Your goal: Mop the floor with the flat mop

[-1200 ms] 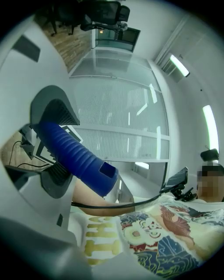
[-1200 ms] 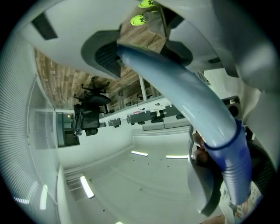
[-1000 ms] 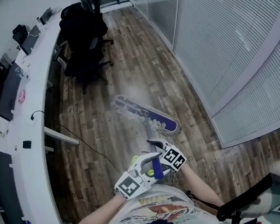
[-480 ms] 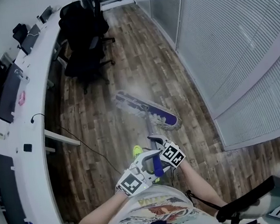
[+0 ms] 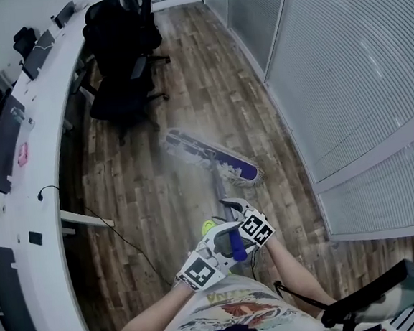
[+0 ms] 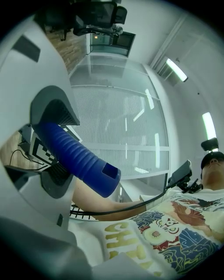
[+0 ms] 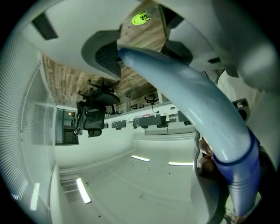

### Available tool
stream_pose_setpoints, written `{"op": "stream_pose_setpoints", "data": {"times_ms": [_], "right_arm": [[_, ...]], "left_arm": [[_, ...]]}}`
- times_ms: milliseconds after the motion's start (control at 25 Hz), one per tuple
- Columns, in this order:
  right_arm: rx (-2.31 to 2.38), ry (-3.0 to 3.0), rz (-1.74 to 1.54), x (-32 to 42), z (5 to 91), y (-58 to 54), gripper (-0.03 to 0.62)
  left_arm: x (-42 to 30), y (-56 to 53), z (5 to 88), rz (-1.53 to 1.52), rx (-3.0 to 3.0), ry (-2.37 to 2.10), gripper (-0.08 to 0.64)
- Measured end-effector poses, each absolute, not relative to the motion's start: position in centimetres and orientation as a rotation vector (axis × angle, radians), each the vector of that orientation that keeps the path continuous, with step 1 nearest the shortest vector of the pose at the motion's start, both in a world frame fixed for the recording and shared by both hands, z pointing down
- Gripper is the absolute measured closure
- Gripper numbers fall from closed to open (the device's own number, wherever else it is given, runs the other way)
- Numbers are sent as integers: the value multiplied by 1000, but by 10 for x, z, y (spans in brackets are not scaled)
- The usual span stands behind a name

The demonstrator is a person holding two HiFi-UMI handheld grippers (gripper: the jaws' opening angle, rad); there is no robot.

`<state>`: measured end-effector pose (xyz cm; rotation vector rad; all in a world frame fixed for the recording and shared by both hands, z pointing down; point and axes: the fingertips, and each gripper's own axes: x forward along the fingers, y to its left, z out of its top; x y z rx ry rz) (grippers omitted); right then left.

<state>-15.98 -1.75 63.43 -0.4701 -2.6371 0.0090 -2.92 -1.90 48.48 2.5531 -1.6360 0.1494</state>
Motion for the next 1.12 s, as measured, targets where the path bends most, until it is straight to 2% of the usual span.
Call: {"op": "stream_pose_setpoints", "data": {"times_ms": [360,800,1120], "right_arm": [[-462,-2635,-24,-300,624,-107,360],[-517,-2620,-47,-414,638,-186,360],[-528,-2646,-32,-519,638,-306,360]], "left_arm": [[-175,-103,463,15,2535,-1728,330],[-288,-185,483,34,2469,-1789,330],[-393,-306,485,68,2440,-1826,330]]}}
